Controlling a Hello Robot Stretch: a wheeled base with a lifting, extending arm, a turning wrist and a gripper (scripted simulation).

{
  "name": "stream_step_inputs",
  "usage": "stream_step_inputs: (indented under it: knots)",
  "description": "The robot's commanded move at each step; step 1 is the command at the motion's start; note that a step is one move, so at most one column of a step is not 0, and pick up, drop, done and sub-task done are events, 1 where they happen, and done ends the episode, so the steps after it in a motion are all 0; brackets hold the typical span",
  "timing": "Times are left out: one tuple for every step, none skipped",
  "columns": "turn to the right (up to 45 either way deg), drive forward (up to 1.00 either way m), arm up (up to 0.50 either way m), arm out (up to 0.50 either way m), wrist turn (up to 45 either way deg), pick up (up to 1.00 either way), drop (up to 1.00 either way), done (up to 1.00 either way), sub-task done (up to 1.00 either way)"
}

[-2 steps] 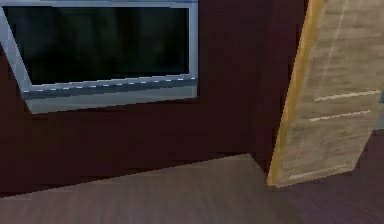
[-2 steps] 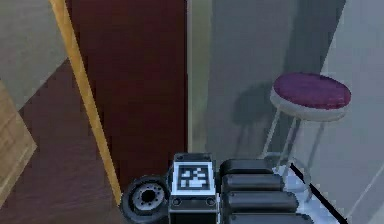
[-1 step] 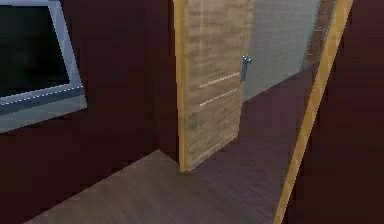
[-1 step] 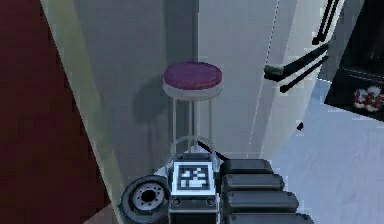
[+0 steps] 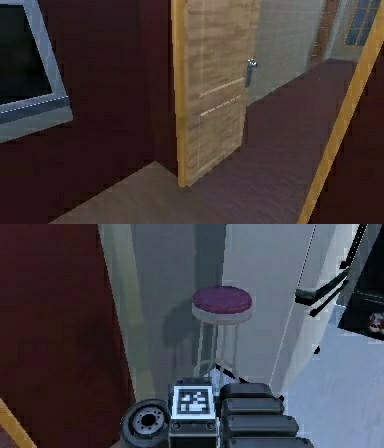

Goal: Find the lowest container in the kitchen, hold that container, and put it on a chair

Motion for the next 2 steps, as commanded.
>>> stream_step_inputs:
  knots:
    - [3.0, 0.00, 0.00, 0.00, 0.0, 0.00, 0.00, 0.00, 0.00]
    - [0.0, 0.95, 0.00, 0.00, 0.0, 0.00, 0.00, 0.00, 0.00]
